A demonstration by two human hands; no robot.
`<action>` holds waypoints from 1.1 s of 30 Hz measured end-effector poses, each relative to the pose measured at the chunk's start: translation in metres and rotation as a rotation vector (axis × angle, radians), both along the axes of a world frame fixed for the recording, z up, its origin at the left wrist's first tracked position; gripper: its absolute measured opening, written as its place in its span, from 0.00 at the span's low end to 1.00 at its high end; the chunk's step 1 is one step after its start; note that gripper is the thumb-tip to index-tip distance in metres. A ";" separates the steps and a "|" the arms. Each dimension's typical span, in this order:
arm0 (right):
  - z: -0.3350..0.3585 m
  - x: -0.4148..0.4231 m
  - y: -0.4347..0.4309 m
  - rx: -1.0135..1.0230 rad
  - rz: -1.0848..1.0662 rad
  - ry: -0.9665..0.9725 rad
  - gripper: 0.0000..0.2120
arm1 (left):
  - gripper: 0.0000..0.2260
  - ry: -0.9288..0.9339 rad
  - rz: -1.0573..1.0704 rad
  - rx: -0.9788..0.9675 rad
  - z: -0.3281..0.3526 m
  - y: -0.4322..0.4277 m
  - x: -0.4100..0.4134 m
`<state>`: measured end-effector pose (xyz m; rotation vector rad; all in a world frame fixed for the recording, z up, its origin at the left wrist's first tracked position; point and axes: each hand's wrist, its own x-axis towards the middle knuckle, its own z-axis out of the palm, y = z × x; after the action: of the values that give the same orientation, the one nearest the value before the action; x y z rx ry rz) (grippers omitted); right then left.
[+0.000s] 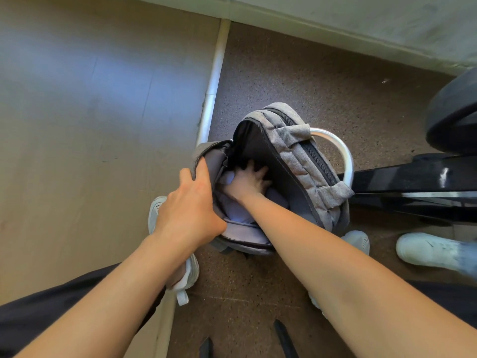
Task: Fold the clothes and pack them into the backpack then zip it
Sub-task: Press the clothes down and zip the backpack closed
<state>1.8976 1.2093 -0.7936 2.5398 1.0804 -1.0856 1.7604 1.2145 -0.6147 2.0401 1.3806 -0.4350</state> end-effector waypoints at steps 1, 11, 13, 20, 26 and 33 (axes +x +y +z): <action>0.000 -0.001 0.000 0.015 0.011 -0.043 0.35 | 0.48 0.000 -0.006 0.000 0.000 0.000 0.000; 0.010 0.012 -0.010 0.176 0.085 0.025 0.43 | 0.46 -0.018 -0.014 -0.028 0.001 0.002 0.002; 0.019 0.014 -0.028 0.205 0.036 0.029 0.54 | 0.45 -0.021 -0.015 -0.034 0.002 0.000 0.002; 0.009 0.016 -0.088 -0.053 -0.069 -0.002 0.71 | 0.47 -0.024 -0.089 -0.046 0.005 -0.007 0.004; -0.001 0.024 -0.082 -0.017 -0.032 -0.016 0.66 | 0.48 -0.035 -0.127 -0.058 0.003 -0.008 0.006; 0.016 0.043 -0.070 -0.162 -0.074 0.165 0.69 | 0.49 -0.079 -0.135 -0.054 0.001 -0.007 0.008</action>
<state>1.9408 1.1396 -0.7773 2.4148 0.9000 -1.3637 1.7681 1.2074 -0.6135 2.0906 1.1777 -0.4401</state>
